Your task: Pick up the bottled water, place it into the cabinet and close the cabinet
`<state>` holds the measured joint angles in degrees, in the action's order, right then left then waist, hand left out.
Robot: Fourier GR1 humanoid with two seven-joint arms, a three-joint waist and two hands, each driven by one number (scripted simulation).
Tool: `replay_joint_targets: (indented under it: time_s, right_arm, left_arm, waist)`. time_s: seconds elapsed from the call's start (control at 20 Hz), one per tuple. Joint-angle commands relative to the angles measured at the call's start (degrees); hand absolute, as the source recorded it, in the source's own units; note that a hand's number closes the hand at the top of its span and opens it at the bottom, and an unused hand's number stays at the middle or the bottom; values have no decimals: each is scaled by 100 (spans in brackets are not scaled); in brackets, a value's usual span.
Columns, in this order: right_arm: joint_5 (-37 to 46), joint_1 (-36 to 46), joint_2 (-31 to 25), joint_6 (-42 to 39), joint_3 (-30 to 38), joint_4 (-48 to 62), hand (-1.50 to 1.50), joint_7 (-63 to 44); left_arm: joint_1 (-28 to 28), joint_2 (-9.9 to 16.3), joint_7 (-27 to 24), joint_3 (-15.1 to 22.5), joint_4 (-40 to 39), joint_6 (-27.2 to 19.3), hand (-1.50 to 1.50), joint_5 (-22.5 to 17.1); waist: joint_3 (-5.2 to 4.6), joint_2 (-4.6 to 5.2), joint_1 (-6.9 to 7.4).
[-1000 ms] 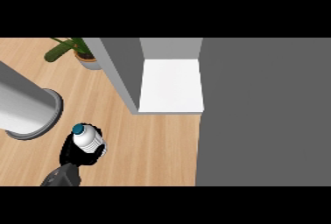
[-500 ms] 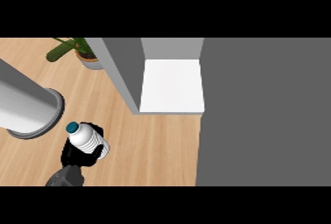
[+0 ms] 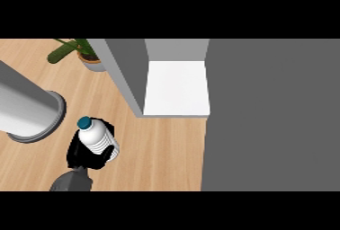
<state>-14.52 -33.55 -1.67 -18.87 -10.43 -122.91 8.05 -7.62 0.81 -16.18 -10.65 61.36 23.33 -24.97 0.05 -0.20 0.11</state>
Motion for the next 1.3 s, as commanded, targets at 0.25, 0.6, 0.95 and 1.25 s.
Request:
replay_joint_targets:
  time_s: [0.25, 0.6, 0.95, 1.25]
  right_arm:
    - [270, -74, 159, 63, -397, 353, -150, 344]
    - [21, 32, 16, 181, -272, -139, -150, -174]
    - [125, -124, 23, 121, -395, 154, -150, 163]
    - [51, 200, 4, 123, -314, 321, -150, 99]
  left_arm:
    - [92, -79, 166, 1587, 1446, -1692, 150, -184]
    - [-1197, -80, 547, 2228, 1333, -3221, 150, -85]
    - [-2443, -80, 798, 2228, 756, -3993, 150, 163]
    - [-3419, -80, 545, 2663, -271, -4747, 150, 232]
  waist:
    - [-3, 6, -36]
    - [-5, 19, -82]
    - [-4, 20, -96]
    - [-4, 45, -200]
